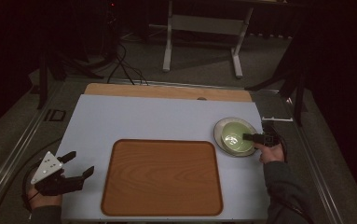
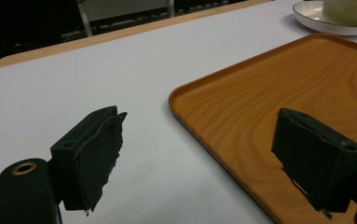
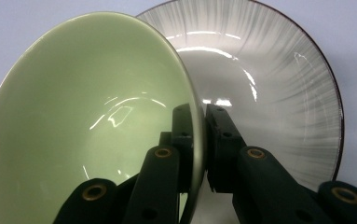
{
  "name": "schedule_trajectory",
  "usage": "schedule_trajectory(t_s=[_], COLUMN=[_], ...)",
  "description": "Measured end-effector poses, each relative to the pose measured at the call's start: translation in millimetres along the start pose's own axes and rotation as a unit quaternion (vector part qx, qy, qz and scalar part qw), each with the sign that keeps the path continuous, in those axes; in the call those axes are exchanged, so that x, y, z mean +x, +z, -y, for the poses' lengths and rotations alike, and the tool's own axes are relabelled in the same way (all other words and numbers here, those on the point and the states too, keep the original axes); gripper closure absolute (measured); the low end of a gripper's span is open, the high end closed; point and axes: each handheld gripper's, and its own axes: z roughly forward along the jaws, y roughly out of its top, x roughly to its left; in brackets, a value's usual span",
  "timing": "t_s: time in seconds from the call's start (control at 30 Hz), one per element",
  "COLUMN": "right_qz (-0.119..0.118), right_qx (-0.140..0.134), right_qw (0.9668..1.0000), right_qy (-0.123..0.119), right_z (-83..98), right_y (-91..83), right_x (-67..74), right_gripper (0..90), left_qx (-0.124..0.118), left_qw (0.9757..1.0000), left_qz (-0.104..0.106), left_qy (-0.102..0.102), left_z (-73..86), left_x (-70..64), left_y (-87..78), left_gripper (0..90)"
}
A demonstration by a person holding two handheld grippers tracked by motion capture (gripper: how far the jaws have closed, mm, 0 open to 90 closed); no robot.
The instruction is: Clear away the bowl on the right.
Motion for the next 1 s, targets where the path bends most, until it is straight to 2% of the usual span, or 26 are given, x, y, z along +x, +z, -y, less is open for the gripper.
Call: schedule_trajectory(t_s=[0.17,1.0], right_qz=[-0.007,-0.029], right_qx=[-0.007,-0.021], right_qw=[0.9999,0.9993], right_qy=[0.005,-0.012], right_z=[-1.6,-4.5], right_y=[-4.8,-12.5], right_x=[1.8,22.4], right_gripper=[83.0,83.0], left_qx=[0.0,-0.001], left_qw=[1.0,1.0], left_qz=[0.0,0.0], left_qy=[0.0,0.0], left_z=[0.1,0.0], left_x=[0.1,0.1], left_y=[0.1,0.0], left_gripper=[15.9,16.0])
